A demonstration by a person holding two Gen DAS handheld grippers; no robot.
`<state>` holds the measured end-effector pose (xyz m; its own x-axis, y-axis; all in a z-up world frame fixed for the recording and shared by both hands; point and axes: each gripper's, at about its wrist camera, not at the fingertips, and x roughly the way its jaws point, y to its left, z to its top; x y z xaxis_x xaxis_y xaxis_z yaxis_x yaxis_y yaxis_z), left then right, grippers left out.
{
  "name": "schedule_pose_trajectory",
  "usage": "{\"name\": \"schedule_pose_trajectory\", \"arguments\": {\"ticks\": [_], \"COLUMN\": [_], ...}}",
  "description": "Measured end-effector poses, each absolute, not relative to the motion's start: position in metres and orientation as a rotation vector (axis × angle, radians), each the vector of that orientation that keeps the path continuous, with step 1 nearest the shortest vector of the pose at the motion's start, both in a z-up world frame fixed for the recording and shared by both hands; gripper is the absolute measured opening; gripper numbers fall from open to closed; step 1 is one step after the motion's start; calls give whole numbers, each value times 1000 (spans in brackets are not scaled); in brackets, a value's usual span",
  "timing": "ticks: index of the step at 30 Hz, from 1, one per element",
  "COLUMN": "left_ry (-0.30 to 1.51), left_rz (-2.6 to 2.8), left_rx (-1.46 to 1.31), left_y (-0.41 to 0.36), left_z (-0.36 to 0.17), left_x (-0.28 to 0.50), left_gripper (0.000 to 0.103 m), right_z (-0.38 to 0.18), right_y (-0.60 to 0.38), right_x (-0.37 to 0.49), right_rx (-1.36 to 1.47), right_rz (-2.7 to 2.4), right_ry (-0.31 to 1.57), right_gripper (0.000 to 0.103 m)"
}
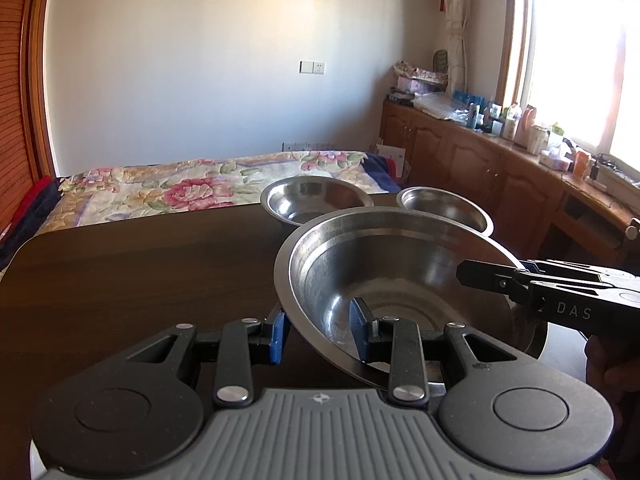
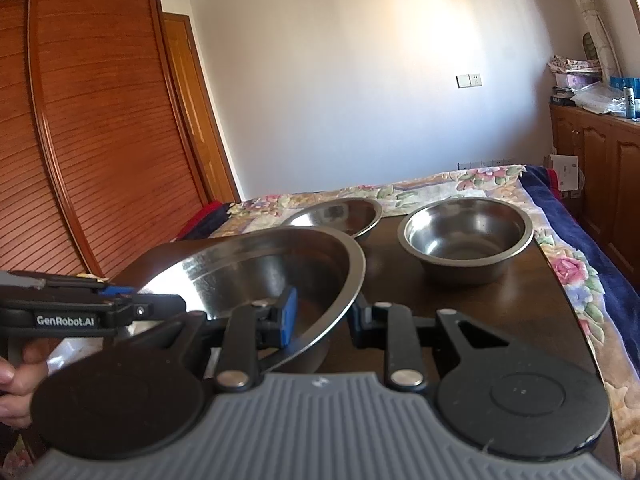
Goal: Organize plates and bowls
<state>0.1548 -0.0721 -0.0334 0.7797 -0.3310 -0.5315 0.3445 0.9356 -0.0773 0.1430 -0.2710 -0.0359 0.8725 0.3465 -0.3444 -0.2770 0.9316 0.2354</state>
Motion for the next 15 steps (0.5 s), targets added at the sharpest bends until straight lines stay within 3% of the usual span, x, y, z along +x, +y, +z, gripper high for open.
{"name": "schedule_pose_trajectory", "arguments": {"ticks": [15], "left_ry": [540], "left_rz": [-395], "left_rx": [21], "left_y": [-61], "left_z": [-46], "left_x": [112], "left_gripper": [35], "right_z": [-49], "right_y": [-270], "right_x": [108], "right_rx": [259], "right_rz": [314], "right_ry": [369], "right_gripper": [29]}}
